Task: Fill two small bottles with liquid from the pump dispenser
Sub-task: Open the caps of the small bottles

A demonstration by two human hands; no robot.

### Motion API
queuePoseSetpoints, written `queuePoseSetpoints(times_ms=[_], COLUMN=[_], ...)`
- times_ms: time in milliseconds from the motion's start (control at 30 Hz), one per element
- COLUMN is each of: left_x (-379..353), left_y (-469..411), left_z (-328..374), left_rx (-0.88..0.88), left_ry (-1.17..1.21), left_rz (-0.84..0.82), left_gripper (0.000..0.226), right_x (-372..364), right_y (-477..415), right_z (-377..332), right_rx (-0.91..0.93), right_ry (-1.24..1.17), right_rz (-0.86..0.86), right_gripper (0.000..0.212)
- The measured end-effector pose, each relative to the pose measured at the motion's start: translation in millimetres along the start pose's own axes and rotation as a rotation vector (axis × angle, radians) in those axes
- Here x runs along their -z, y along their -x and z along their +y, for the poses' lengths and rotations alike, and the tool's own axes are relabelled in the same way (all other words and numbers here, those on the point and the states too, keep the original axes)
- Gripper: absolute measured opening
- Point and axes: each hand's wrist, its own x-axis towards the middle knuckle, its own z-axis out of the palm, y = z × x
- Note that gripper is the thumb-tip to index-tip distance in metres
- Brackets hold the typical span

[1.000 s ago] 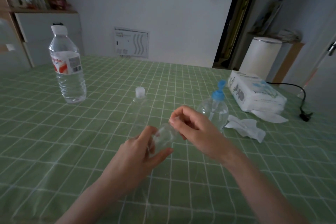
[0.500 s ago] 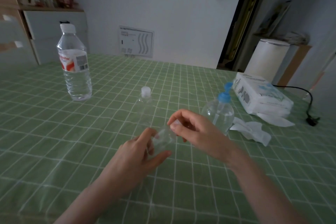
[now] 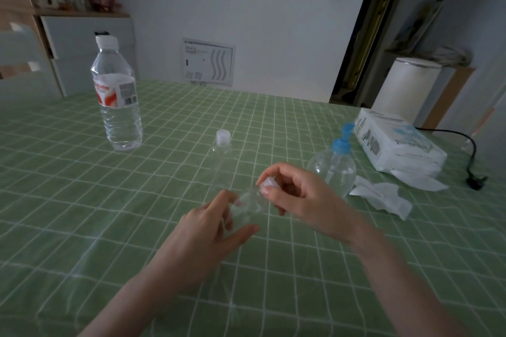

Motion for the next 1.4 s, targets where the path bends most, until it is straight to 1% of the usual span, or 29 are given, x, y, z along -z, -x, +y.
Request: queuePoseSetpoints(times_ms=[67,133,200,267,333,367,400,533,633,700,767,900,1033,1200,1400], left_x=[1,1,2,3,0,-5,-11,-36,-48,-52,-55,-60,-65,-68,-69], left_y=[-1,-2,-2,-5,-14,-21,-28,-53,-64,-69,-73,-83,-90,-98,-97], left_z=[1,4,7,8,6,6,6,1,-7,-10,-12,-13,-14,-15,-13], left_rx=[0.008,0.046,0.131,0.211,0.252,0.256,0.26,0.295,0.313,0.312,0.313,0.328,0.316,0.341,0.4], left_ry=[0.043,0.136,0.341,0.582,0.685,0.681,0.658,0.591,0.564,0.527,0.5,0.486,0.466,0.473,0.375], left_rz=[0.001,-0.013,-0.033,-0.048,-0.035,-0.032,-0.025,0.08,0.065,0.048,0.063,0.087,0.11,0.119,0.088], left_gripper=[0.043,0.037,0.037,0.036,0.025,0.02,0.02,0.032,0.038,0.039,0.039,0.043,0.043,0.043,0.058], right_x=[4,11,19,22,18,15,11,-1,-7,-11,-13,-15,-17,-21,-24], right_y=[2,3,5,4,1,0,-2,-6,-11,-14,-17,-25,-33,-42,-43], right_z=[0,1,3,9,18,22,27,42,53,57,59,64,68,68,70], right_rx=[0.021,0.042,0.041,-0.01,-0.102,-0.142,-0.169,-0.222,-0.232,-0.243,-0.263,-0.32,-0.313,-0.327,-0.34], right_ry=[-0.065,-0.167,-0.247,-0.244,-0.145,-0.084,-0.038,0.055,0.127,0.188,0.208,0.219,0.303,0.38,0.401], right_rz=[0.026,0.092,0.181,0.244,0.263,0.269,0.275,0.285,0.331,0.298,0.278,0.319,0.345,0.36,0.373], right_gripper=[0.007,0.017,0.024,0.019,0.019,0.021,0.023,0.035,0.033,0.032,0.031,0.031,0.035,0.033,0.04])
